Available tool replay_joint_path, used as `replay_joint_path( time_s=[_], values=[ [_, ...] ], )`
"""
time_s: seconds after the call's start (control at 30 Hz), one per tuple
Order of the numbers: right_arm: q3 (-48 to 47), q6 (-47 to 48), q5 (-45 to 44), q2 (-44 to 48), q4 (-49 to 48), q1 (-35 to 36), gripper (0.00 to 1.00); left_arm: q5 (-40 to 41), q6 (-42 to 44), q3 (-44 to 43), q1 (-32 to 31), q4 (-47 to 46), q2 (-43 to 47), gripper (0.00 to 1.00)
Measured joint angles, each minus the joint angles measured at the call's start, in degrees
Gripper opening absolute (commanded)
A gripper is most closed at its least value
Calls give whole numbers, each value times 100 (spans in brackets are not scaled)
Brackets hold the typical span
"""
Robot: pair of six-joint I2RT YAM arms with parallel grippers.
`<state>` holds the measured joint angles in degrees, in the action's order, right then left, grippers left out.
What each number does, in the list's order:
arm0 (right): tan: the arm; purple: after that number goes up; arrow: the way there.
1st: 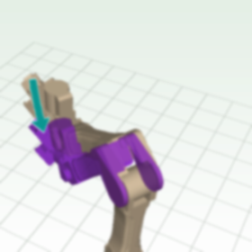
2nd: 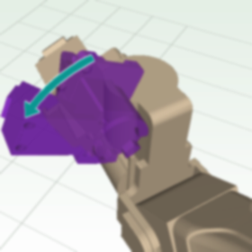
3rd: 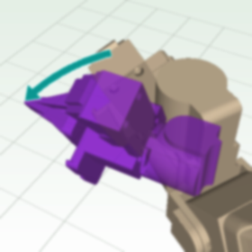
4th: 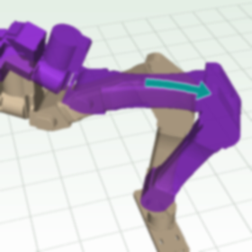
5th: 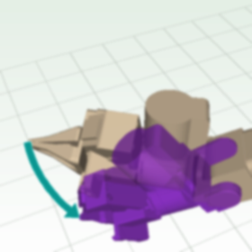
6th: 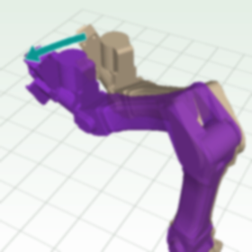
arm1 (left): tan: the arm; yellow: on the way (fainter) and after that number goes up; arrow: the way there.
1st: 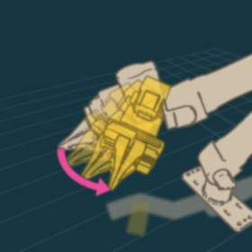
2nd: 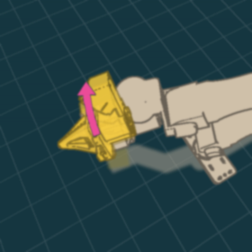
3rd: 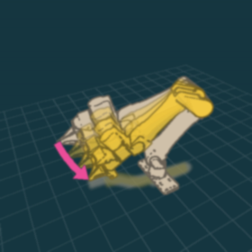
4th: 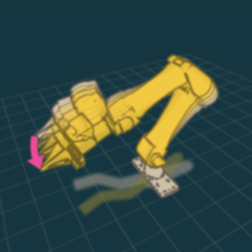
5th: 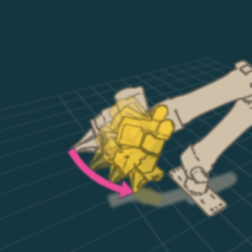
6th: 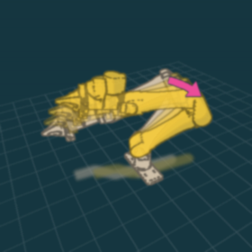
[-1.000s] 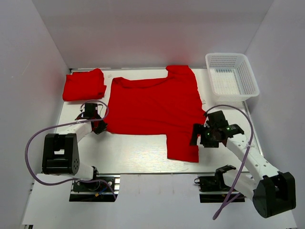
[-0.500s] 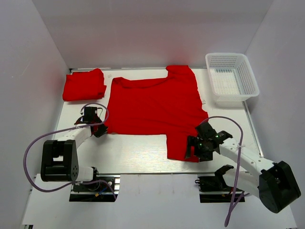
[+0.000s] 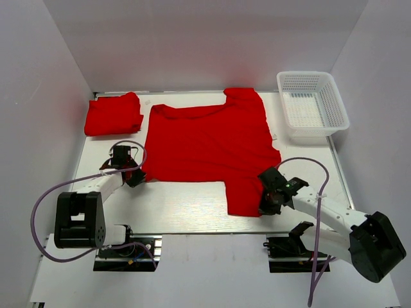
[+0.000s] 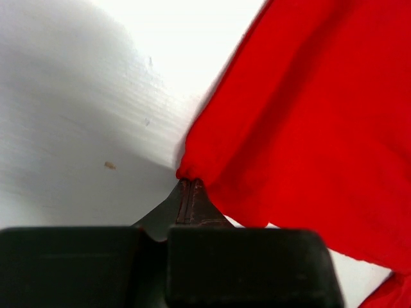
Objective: Fold and stack the t-shirts
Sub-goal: Grap the side of the flattened tshirt closest away from the robot with both arms
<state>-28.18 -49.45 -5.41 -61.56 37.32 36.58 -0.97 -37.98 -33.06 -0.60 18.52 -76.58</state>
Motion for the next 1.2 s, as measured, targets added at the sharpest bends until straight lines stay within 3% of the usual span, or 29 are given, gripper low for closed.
replay_joint_path(
  time_s=[0.3,0.47,0.6,0.83,1.2],
  values=[
    [-13,-214,581,1058,876,179,0,-153,-146,81,0,1174,721,0],
    [-245,-326,1088,1250,1572,374,0,-114,-240,83,0,1967,1589,0],
    [-474,-275,1204,1226,1775,433,0,-149,-256,90,0,2212,1797,0],
    [-1353,-87,634,632,1377,424,0,-275,-210,-59,-66,2227,1456,0],
    [-2293,507,-503,-483,302,-101,0,-466,-201,-1226,-59,1753,175,0]
  ],
)
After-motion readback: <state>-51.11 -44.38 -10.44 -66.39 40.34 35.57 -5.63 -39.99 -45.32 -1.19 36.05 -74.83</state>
